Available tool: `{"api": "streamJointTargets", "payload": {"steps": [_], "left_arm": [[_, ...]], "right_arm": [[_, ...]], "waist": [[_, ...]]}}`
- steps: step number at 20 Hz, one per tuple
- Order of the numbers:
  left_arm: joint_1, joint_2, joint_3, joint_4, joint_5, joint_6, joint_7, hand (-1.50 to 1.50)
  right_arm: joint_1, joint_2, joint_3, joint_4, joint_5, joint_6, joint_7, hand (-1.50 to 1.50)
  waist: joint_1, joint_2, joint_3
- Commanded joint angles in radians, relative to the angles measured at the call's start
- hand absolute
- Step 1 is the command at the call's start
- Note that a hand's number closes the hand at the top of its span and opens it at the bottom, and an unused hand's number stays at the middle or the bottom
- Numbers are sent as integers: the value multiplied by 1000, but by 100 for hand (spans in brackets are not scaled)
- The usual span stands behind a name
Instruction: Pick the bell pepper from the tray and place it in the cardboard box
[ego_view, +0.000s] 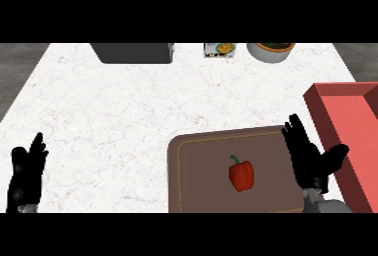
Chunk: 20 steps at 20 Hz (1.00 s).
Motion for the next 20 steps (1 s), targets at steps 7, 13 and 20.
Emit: {"api": "streamJointTargets", "payload": {"steps": [7,13,20], "left_arm": [[-129,-28,-152,-139,-4,-176,-83,0],[-223,-55,-253,-215,-7,-274,-106,0],[-217,-50,-273,-242,-12,-293,-100,0]], "right_arm": [[-50,139,-63,-223,119,-326,-185,-150],[140,-246,272,67,810,-509,-42,-150],[232,-267,369,-60,1151,-578,235,-150]], "waist": [[-187,-89,37],[-61,26,-4],[-49,16,-6]]}}
